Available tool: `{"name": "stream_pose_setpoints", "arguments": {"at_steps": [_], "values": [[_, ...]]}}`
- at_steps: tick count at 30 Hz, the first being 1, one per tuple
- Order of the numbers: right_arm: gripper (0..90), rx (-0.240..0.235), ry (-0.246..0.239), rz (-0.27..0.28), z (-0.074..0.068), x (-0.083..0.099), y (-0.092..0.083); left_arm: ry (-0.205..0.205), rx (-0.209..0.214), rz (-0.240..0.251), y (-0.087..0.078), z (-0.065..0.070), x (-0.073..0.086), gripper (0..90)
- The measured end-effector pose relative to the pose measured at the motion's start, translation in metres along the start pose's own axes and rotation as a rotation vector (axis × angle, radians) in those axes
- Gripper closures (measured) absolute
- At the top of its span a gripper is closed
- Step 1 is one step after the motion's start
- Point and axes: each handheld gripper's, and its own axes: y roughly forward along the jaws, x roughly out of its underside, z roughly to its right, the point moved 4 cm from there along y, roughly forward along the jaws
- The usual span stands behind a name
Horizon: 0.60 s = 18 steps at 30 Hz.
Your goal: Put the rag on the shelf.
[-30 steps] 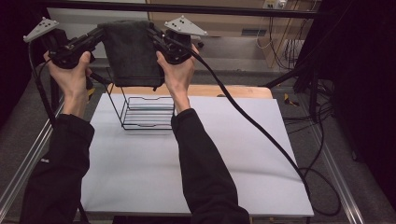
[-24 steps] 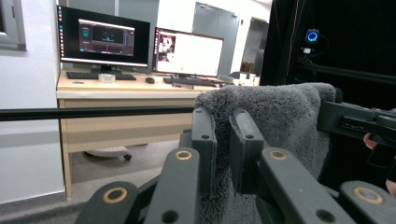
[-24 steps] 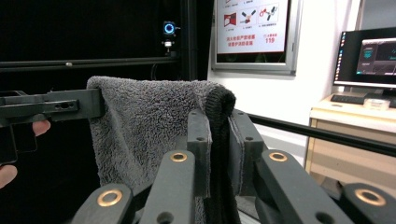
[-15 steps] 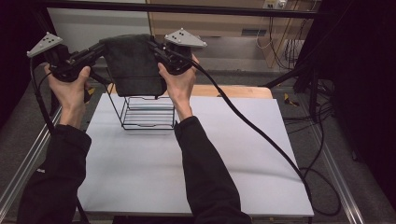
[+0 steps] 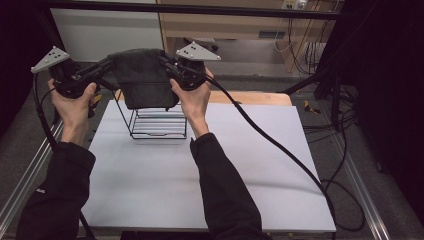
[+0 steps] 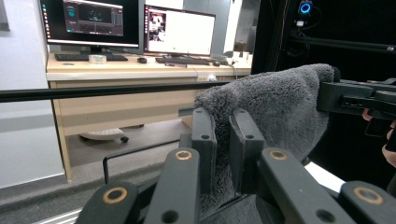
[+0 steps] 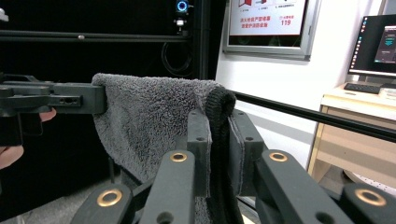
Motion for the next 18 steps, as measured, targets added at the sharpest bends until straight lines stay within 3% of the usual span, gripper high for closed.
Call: {"name": "stream_pose_setpoints", "arguments": {"at_steps": [11,18], "values": [[81.0,-0.018,-0.014,-0.031,-0.009,0.005,-0.007,0.033,-0.002,-0.028,-0.010,0.005,0.008,81.6],[81.1,-0.044,-0.017,-0.083,-0.015,0.008,-0.011,0.020,-0.003,-0.065,-0.017,0.007,0.015,81.2]]}}
